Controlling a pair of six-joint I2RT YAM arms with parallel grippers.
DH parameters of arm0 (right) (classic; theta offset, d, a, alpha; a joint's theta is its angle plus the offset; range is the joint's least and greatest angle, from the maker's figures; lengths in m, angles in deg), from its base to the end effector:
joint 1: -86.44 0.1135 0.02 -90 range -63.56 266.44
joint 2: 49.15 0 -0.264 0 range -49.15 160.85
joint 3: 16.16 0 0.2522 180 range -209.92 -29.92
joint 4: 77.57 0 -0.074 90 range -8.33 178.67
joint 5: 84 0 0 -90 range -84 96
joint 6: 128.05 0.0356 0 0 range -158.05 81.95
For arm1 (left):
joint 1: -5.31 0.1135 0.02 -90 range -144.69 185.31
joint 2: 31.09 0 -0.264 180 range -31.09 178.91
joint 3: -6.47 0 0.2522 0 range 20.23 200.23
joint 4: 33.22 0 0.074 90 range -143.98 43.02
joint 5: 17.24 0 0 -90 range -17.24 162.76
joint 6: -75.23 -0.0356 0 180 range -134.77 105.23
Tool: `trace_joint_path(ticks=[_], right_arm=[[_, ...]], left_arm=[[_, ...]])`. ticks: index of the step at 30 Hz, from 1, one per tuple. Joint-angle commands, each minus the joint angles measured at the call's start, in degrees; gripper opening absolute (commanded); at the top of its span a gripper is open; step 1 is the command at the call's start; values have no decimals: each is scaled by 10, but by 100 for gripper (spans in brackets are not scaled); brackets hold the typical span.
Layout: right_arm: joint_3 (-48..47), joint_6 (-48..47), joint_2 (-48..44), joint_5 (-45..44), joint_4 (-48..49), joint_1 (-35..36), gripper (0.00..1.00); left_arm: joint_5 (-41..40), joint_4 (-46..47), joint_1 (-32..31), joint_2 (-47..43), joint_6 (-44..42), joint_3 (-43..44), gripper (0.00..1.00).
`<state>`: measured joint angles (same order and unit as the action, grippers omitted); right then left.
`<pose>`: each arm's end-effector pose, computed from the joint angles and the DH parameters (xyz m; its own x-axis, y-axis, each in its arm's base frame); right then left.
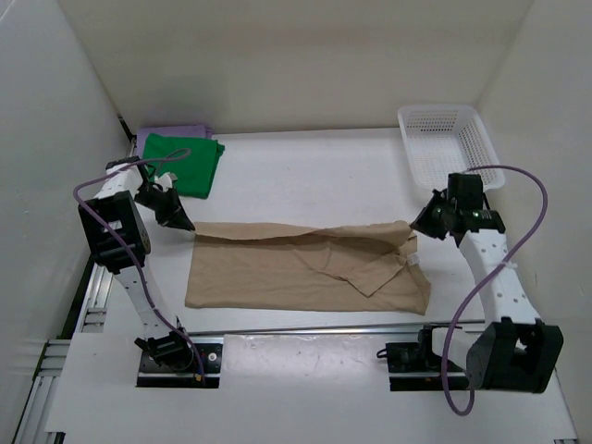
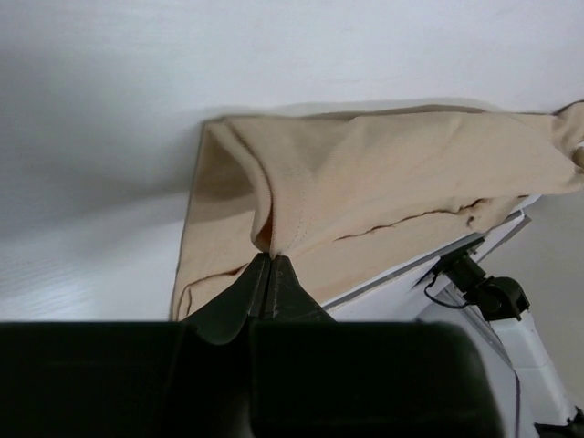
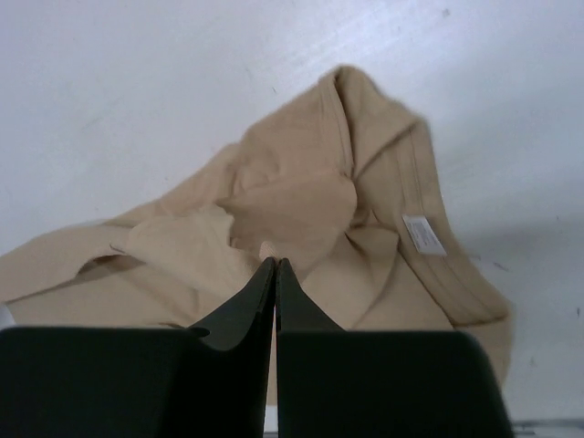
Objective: Fold and stack the t-shirts
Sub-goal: Fold the other side of the tshirt into a rectangle
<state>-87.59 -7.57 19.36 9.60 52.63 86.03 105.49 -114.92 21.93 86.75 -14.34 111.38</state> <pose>0.2500 0.0004 0.2920 -0.6472 0.5109 -0.5658 0.3394 0.8577 0.3862 0.3703 0.0904 0.1869 -0.9529 -0.2910 0.0848 -0.2896 0.7914 -0.5383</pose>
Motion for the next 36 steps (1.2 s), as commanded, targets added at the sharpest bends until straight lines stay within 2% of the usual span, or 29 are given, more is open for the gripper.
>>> trace_joint_path(ticks=[1,6,12,21,30,36], right_arm=[[39,-8,-56,-5,-25,-7,0],[104,-3,-112,-11,-37,-12,0],[145,3,-129,-11,-42,-12,0],[167,3,-135,-11,-42,-12,0],[157,-9,-135,-36,-53,-18,0],[164,-9,-135,-31,-53,-23,0]], left_arm=[[-38,-31,-3,-9,-4,-26,10],[-64,-41,-3,-9,-4,-68,10],[-76,-47,-3,-9,-4,-88,10],[-97,-47,2,-9,-4,-88,10],[-80,-85,8,9,-4,-21,10],[-86,-85,8,9,-4,-42,10]])
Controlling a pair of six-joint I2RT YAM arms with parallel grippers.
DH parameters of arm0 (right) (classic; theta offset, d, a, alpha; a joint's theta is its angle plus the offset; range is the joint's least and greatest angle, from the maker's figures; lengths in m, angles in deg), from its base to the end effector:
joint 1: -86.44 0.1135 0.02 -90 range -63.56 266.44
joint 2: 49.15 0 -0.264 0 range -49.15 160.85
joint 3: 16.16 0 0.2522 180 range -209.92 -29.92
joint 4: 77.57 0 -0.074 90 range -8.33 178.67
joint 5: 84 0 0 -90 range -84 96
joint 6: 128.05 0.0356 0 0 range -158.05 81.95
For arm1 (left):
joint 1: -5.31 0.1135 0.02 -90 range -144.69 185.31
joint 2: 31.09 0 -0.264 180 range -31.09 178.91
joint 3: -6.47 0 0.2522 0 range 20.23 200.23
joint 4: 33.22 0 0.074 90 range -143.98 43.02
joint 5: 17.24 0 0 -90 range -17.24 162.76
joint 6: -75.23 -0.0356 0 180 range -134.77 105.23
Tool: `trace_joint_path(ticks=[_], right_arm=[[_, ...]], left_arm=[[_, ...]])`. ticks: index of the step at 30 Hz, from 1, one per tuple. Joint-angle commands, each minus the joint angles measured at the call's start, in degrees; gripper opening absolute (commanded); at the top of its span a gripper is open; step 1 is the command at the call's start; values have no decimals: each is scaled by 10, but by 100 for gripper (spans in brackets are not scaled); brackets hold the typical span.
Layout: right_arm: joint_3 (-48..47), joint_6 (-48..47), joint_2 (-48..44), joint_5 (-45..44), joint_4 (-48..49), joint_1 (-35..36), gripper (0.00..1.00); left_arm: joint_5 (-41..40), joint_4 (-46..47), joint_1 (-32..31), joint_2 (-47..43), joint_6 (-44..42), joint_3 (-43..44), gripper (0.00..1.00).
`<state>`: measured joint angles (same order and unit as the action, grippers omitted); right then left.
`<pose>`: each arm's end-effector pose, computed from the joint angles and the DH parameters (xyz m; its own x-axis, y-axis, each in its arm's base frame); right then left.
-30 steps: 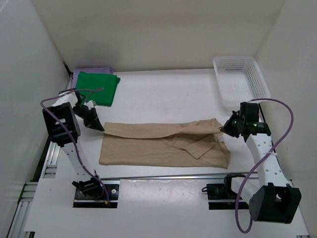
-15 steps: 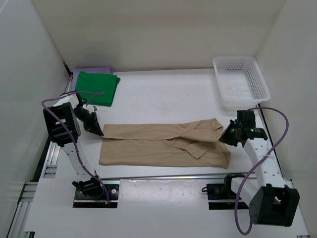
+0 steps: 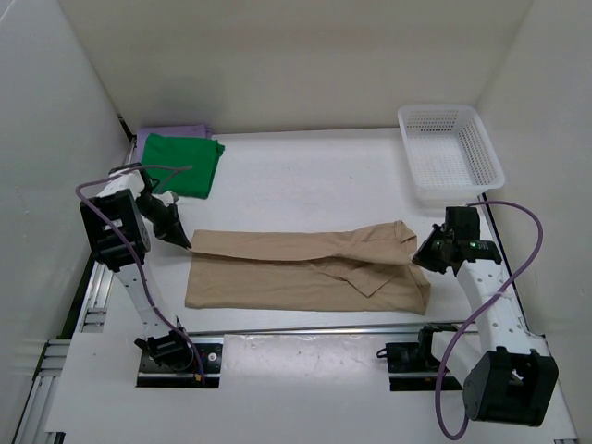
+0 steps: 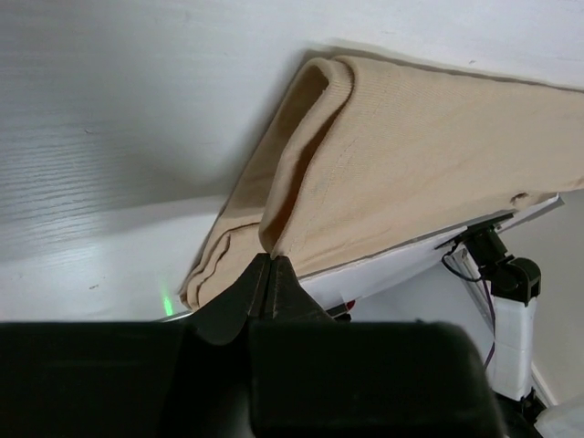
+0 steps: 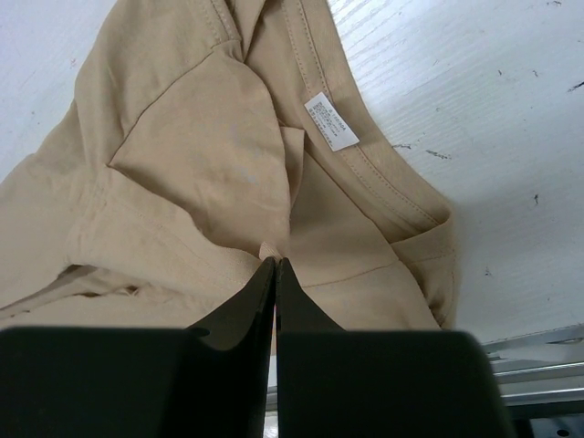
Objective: Fold and stack the t-shirts
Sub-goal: Fold the other side of the tshirt into a rectangle
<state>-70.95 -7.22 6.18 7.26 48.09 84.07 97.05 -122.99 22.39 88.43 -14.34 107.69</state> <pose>0.1849 -0.0069 0.2386 -0.6871 0.5412 -0.4848 0.4435 0.8409 0.3103 0.3451 0.0907 0.1628 -0.9058 -0.2855 0.3131 -0.3965 0.8317 -0.3887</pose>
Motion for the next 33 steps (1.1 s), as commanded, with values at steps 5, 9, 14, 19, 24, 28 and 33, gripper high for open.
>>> trace_joint_path(ticks=[5,9,14,19,24,28,33], right_arm=[[53,-2,-3,25,18,-4,0],[96,16,21,63,52,-4,0],[119,16,42,64,75,-4,0],[130,16,52,58,95,-4,0],[130,16,64,53,106,-4,0],[135,16,64,52,106,-9,0],[153,35,51,58,117,-9,0]], left_arm=[[-22,9,3,-8,-4,-48,26],[-52,30,3,-30,-4,-54,58],[-194,131,-71,-201,-4,-14,58],[-163,175,-324,-270,-4,46,59],[-8,83,-544,-57,-4,254,50],[51,131,-620,55,-4,364,44],[72,269,-659,90,-4,337,43]])
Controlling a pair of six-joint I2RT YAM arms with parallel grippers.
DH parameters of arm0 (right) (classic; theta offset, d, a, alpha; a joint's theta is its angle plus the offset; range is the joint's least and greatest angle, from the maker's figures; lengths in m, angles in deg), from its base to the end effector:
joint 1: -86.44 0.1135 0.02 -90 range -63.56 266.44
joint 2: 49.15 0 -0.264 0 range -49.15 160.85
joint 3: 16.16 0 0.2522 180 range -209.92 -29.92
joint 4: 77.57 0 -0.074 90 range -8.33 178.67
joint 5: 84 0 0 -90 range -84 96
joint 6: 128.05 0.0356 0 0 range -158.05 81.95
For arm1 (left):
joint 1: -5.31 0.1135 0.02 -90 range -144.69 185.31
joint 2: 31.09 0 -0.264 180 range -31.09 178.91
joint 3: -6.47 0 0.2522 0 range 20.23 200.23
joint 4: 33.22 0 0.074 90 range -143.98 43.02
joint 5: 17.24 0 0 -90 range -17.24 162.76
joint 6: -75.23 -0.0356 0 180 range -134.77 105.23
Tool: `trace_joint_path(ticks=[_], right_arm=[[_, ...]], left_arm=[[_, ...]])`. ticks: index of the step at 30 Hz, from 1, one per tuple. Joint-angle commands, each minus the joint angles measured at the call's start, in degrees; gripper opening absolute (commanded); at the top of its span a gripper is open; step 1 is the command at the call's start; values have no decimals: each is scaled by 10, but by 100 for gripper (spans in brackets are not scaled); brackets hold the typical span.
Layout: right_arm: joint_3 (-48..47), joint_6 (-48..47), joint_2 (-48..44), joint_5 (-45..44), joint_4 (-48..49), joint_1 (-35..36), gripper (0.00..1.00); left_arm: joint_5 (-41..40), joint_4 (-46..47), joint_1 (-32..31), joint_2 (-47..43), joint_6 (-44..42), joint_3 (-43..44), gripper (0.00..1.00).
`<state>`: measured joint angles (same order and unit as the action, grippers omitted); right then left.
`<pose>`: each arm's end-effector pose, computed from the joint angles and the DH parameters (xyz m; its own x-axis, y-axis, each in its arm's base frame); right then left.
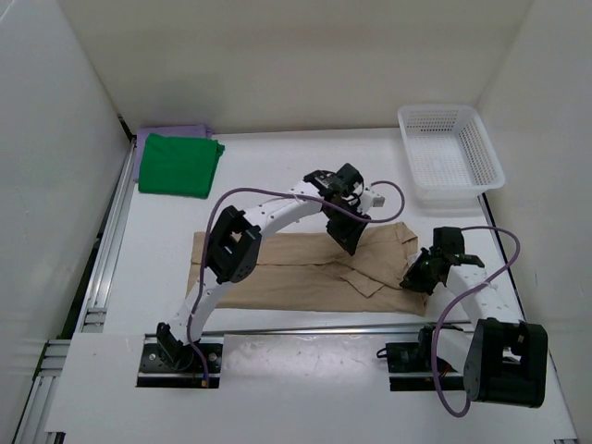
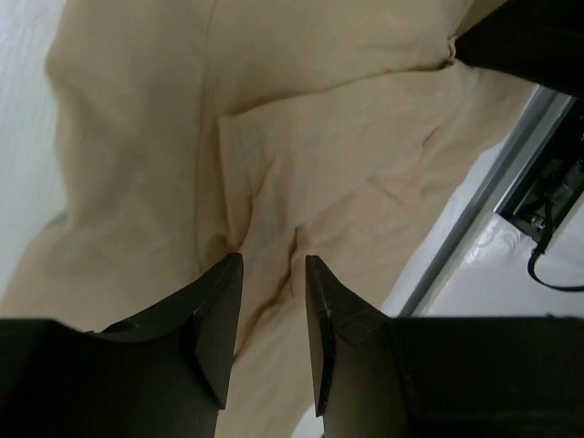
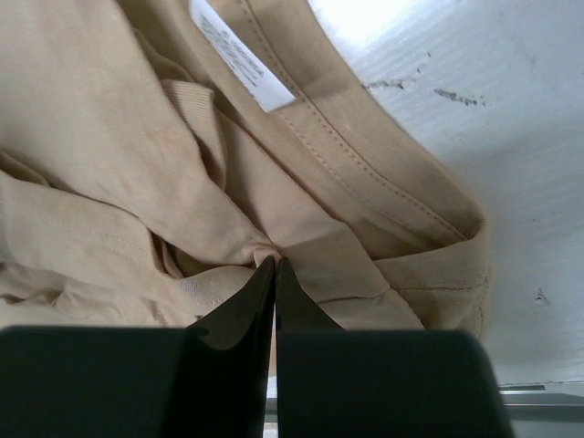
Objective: Fold and stack the t-shirts
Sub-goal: Fold the other side of the tshirt into a rectangle
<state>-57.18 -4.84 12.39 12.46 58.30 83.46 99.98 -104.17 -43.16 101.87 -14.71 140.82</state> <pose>0.1772 -0.0052 0.1583 -0.7531 0.5842 -0.3025 0.4973 0.8066 0.3196 0.3120 -0.3768 0.2138 -0.6221 0.7010 -0.3488 0.7710 0.4707 -0.4290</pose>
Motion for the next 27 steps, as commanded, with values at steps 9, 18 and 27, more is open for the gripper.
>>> trace_joint_path(ticks=[9,18,27], right_arm=[[31,12,-21,11,21,-3,0],[36,6,-27,11,21,-13,0],[31,1,-27,11,21,-19,0]], left_arm=[[36,113,-24,48,-1,58,47],[5,113,-24,81,-1,58,50],[24,113,-29,81,-1,53,34]])
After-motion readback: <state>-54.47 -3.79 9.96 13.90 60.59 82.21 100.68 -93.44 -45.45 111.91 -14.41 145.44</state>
